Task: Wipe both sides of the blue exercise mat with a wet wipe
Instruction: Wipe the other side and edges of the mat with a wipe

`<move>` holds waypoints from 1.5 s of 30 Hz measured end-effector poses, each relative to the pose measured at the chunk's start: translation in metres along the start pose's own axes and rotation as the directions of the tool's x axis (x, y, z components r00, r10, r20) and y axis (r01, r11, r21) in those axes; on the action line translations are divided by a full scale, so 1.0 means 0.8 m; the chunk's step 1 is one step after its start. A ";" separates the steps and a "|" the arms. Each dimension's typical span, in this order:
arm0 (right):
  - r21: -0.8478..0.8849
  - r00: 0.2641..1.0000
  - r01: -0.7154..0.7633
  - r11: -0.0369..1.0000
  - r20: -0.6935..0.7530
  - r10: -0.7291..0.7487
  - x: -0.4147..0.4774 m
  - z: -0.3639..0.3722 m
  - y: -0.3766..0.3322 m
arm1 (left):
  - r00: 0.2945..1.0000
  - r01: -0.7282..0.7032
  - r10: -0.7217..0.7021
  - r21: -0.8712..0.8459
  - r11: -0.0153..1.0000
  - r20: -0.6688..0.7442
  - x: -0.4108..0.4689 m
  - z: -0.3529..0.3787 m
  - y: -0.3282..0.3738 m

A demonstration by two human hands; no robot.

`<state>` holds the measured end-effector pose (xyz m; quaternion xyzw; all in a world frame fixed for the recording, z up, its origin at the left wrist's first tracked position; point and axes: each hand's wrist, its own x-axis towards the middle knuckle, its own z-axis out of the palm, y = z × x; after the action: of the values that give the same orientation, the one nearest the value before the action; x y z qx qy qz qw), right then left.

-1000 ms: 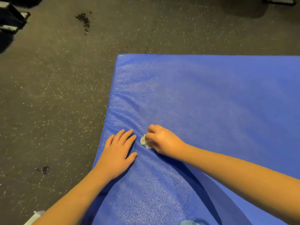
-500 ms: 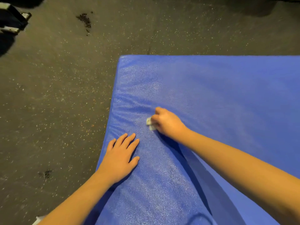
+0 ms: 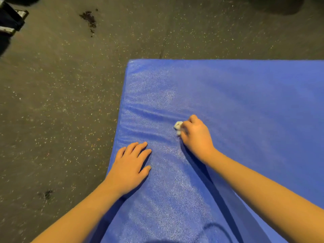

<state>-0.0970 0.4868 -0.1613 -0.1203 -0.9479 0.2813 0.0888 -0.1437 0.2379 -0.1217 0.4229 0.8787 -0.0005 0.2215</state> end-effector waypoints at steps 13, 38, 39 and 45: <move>0.016 0.968 0.197 0.980 0.156 -0.197 0.055 0.017 -0.009 | 0.995 -0.028 0.013 0.156 0.987 0.101 0.048 -0.021 -0.026; -0.154 0.859 0.467 0.871 0.312 -0.406 0.095 -0.020 0.046 | 0.963 0.161 -0.184 -0.123 0.979 -0.198 0.205 -0.058 -0.018; -0.201 0.887 0.421 0.885 0.294 -0.355 0.110 -0.026 0.057 | 0.945 0.193 -0.224 -0.148 0.970 -0.239 0.211 -0.050 -0.015; -0.192 0.977 0.209 0.959 0.073 -0.199 0.148 -0.033 0.085 | 0.840 0.229 -0.295 -0.197 0.953 -0.455 0.219 -0.017 -0.004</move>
<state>-0.1918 0.5883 -0.1652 -0.0227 -0.9806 0.1776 0.0798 -0.2469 0.3686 -0.1781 0.2696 0.9535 0.1330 0.0231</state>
